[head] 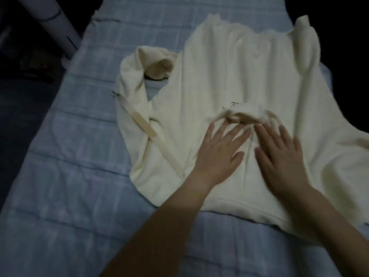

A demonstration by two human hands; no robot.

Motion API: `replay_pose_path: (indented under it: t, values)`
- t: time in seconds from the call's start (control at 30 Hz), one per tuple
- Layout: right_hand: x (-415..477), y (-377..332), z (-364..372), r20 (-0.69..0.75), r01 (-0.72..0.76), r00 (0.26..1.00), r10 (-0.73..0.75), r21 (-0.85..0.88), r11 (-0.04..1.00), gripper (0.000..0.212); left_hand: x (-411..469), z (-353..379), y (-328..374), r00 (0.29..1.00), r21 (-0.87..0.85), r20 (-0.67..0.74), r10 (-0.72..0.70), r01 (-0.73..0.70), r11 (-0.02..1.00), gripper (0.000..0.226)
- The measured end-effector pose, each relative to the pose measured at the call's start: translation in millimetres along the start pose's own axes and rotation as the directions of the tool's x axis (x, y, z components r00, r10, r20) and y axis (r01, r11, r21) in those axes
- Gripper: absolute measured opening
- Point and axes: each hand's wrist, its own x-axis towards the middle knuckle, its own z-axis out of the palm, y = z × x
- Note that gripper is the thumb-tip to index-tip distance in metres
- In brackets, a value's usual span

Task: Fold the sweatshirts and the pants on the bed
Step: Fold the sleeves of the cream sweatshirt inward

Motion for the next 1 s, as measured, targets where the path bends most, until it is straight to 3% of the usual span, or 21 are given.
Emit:
replay_pose_path:
  t: [0.1,0.13,0.2,0.27,0.33,0.4,0.53,0.63,0.73,0.87,0.93,1.0]
  values:
    - [-5,-25,-19,-0.109,0.032,0.994,-0.017,0.134,0.990,0.062,-16,-36,-20,0.995,-0.410,-0.077,0.056,-0.083,0.908,0.052]
    - [-11,-42,-22,-0.143,0.032,0.990,-0.004,0.191,0.981,0.062,-27,-51,-36,0.987,-0.440,-0.152,0.043,-0.106,0.892,0.049]
    - [-20,-85,-20,-0.172,0.048,0.985,0.010,0.326,0.944,0.060,-48,-78,-80,0.964,-0.335,-0.266,-0.008,-0.084,0.939,0.047]
    - [-21,-135,-10,-0.160,0.066,0.987,0.008,0.451,0.890,0.055,-63,-101,-130,0.943,-0.257,-0.297,-0.152,0.074,0.964,0.047]
    - [-13,-183,4,-0.154,0.075,0.988,0.013,0.553,0.830,0.051,-70,-120,-176,0.877,-0.303,-0.267,-0.399,0.316,0.899,0.048]
    - [3,-225,18,-0.162,0.077,0.986,0.031,0.619,0.781,0.049,-62,-133,-211,0.812,-0.378,-0.204,-0.547,0.450,0.809,0.054]
    - [45,-283,43,-0.065,-0.046,0.992,0.109,0.615,0.787,0.056,-20,-145,-255,0.867,-0.339,-0.110,-0.485,0.426,0.839,0.070]
    - [62,-301,52,-0.001,-0.151,0.984,0.178,0.526,0.837,0.066,-3,-140,-270,0.918,-0.338,-0.033,-0.396,0.362,0.869,0.064]
    - [59,-310,48,-0.097,-0.097,0.978,0.184,0.573,0.814,0.055,-20,-150,-283,0.892,-0.520,-0.138,-0.431,0.305,0.798,0.056]
    - [28,-320,34,-0.195,0.169,0.979,-0.059,0.611,0.774,0.047,-84,-172,-297,0.789,-0.824,-0.186,-0.585,0.199,0.530,0.051]
    - [11,-325,32,-0.109,0.262,0.963,-0.247,0.599,0.757,0.044,-124,-172,-302,0.750,-0.850,-0.104,-0.653,0.275,0.450,0.051]
    - [2,-330,36,0.066,0.273,0.927,-0.370,0.558,0.783,0.045,-153,-167,-304,0.728,-0.818,0.019,-0.685,0.406,0.408,0.053]
